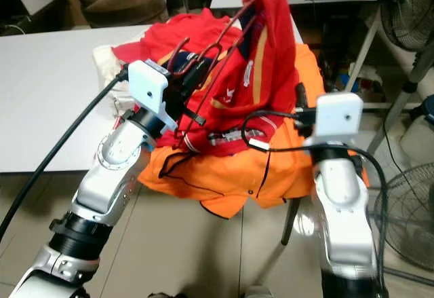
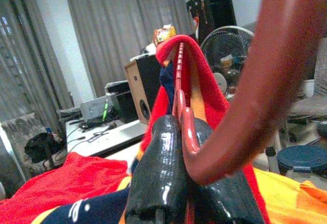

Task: Hang hanger

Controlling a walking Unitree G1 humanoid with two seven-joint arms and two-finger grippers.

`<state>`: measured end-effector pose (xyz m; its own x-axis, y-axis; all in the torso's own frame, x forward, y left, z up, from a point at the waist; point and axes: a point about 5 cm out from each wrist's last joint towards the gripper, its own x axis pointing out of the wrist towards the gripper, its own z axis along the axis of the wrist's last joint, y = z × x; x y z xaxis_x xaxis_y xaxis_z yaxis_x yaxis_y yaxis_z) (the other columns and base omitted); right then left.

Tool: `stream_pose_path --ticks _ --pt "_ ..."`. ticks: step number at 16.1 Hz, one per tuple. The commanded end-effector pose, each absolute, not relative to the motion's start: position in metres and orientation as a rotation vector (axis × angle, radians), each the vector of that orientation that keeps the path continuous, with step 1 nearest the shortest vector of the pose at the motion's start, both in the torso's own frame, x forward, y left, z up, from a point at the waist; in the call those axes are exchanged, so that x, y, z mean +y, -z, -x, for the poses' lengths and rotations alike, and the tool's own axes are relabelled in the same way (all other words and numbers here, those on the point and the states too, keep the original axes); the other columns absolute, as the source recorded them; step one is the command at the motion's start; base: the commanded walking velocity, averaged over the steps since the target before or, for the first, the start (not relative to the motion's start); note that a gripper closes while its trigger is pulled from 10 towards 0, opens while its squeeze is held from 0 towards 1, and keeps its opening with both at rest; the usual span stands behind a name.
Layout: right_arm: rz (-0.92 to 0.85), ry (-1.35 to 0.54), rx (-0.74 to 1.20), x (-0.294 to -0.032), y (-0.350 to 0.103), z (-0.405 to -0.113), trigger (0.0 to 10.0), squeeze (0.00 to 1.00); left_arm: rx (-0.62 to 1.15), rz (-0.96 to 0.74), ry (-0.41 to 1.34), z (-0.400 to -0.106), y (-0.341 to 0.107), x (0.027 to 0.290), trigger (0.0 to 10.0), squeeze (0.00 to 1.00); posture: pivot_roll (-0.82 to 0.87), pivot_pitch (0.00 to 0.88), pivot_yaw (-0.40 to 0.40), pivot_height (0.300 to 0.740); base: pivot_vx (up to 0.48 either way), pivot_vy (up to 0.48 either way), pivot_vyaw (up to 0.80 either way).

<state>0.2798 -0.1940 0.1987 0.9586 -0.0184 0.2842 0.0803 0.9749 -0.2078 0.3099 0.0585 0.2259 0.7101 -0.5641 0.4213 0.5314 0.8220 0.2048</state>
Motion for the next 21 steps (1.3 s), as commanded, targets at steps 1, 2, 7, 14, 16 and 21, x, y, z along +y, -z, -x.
stream_pose_path --ticks 1,2,7,14,16,21 --pt "0.211 0.020 -0.295 -0.189 -0.200 -0.290 10.0 1.00 -0.504 -0.046 0.618 -0.308 -0.231 0.061 10.0 0.00 -0.31 0.039 0.141 0.740 0.000 0.000 0.00" --pt "0.213 0.017 -0.298 -0.188 -0.201 -0.298 10.0 1.00 -0.503 -0.039 0.635 -0.307 -0.232 0.060 10.0 0.00 -0.31 0.038 0.140 0.740 0.000 0.000 0.00" --pt "0.199 0.014 -0.342 -0.193 -0.209 -0.317 10.0 1.00 -0.454 0.030 0.863 -0.290 -0.231 0.048 10.0 0.00 -0.29 0.034 0.124 0.740 0.000 0.000 0.00" --pt "0.205 -0.064 -0.343 -0.180 -0.209 -0.321 10.0 0.00 -0.318 0.063 1.152 -0.268 -0.218 0.042 10.0 0.00 -0.29 0.049 0.117 0.740 0.000 0.000 0.00" --pt "0.178 -0.055 -0.318 -0.180 -0.202 -0.323 10.0 0.00 -0.310 0.084 1.160 -0.266 -0.220 0.041 10.0 0.00 -0.29 0.053 0.116 0.740 0.000 0.000 0.00" --pt "0.154 -0.068 -0.286 -0.179 -0.196 -0.331 10.0 0.00 -0.296 0.092 1.198 -0.262 -0.221 0.041 10.0 0.00 -0.28 0.057 0.110 0.740 0.000 0.000 0.00"
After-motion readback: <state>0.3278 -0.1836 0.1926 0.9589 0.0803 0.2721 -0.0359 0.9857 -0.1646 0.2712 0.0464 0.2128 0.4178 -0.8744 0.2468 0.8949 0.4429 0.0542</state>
